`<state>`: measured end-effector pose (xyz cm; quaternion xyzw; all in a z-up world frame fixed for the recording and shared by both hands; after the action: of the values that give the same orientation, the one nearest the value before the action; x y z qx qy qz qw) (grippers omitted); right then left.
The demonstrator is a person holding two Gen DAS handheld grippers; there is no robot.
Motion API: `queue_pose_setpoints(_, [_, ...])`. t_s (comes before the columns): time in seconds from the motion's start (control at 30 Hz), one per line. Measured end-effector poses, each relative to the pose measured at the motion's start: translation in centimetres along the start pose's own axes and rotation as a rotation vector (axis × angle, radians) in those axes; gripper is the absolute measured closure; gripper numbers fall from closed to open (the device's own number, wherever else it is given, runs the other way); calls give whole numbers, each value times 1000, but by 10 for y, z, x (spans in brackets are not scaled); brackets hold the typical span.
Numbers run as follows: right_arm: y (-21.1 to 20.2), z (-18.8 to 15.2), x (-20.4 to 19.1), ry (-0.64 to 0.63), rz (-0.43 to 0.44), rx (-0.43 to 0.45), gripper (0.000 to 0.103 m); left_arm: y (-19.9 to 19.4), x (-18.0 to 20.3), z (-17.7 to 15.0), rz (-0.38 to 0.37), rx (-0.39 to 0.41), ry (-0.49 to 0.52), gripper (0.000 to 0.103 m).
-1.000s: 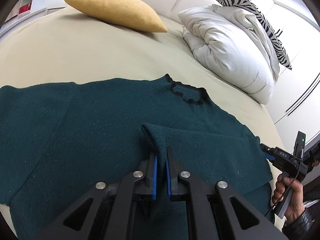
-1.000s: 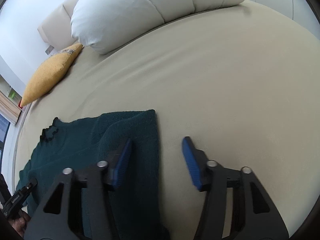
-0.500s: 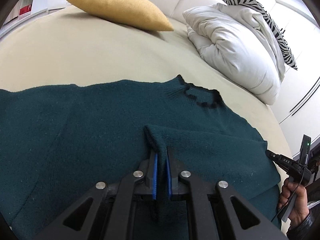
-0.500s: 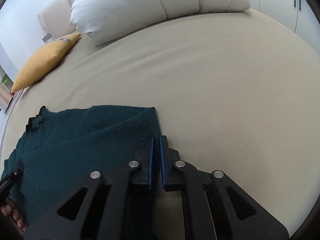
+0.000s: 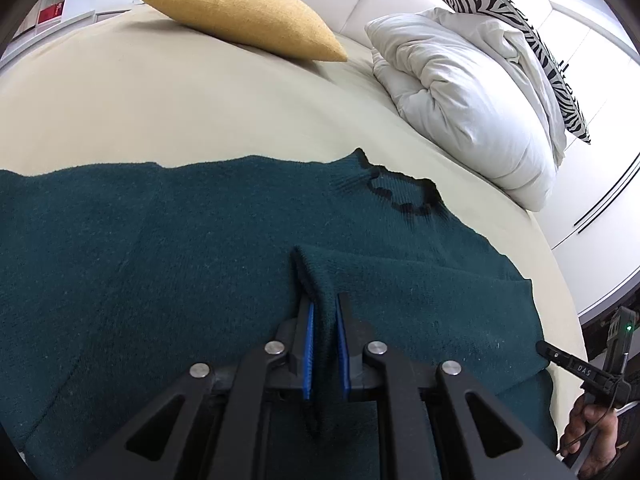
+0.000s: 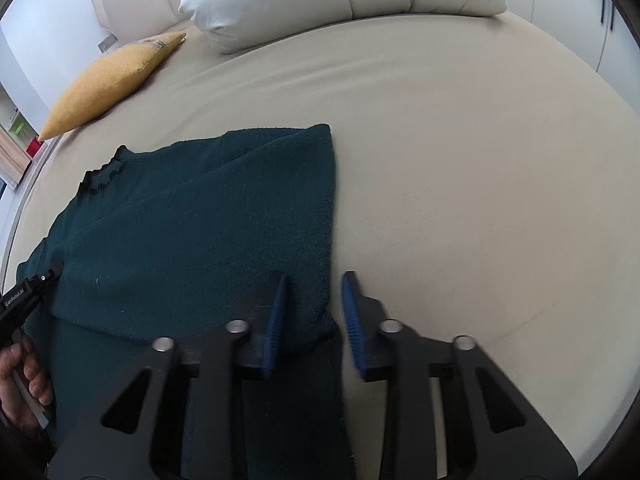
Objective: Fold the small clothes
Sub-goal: 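Fold the held sleeve across the sweater body with the right tool while the left tool pins the body, then grasp the cuff of the other sleeve with the left tool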
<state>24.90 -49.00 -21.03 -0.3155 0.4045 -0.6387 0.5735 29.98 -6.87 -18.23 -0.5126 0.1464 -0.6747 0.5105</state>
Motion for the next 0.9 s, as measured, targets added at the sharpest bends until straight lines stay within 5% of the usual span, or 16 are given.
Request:
queue_pose_setpoints(0.4, [8,-10,1,-79,-76,55,93,-9,-4,-3,-22,5,-10,87])
queue_pose_setpoints(0.53, [-43,-7,-1,33,-60,147,85,-68,-21,-5,-48,60,-57,64])
queue_pose_setpoints(0.6, [-74,-12,-20,4,-70,229,72,-109,-48,-5,-48,111,-110,54])
queue_pose_setpoints(0.63, [-86,-17,-34,-17,-66,262,50,-122,-60,-4,-46,127,-131,50])
queue_pose_setpoints(0.7, [-104,-28,-67,-63,-51,328,23,-156,-101,-4,-18,168,-201,47])
queue_pose_setpoints(0.9, [-119,-59,-184,-234,110,349,23,-242,-253,-14,63,293,-531,43])
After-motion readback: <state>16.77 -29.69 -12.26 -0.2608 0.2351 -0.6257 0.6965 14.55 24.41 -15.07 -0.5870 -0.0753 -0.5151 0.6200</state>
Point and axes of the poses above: each gripper's, at about its wrist camera, not at the fingertips, and y roughly the way its jaws point, x to its right, z to its top, the point moved 5 cm from there along y, roughly the way its jaws point, and after that the axes turned 13 degrees about -y, right-handed, at the moved point
